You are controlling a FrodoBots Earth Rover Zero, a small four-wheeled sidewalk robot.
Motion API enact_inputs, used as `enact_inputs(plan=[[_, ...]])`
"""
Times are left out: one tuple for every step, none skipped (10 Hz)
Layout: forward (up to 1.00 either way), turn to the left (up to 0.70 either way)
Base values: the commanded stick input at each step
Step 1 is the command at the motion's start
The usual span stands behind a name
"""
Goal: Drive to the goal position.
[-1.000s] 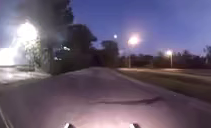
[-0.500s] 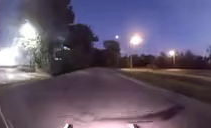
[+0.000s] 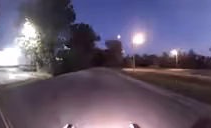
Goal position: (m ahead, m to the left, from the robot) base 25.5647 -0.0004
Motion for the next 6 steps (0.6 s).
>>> enact_inputs(plan=[[1.00,0.40],[1.00,0.40],[1.00,0.40],[1.00,0.00],[1.00,0.00],[1.00,0.00]])
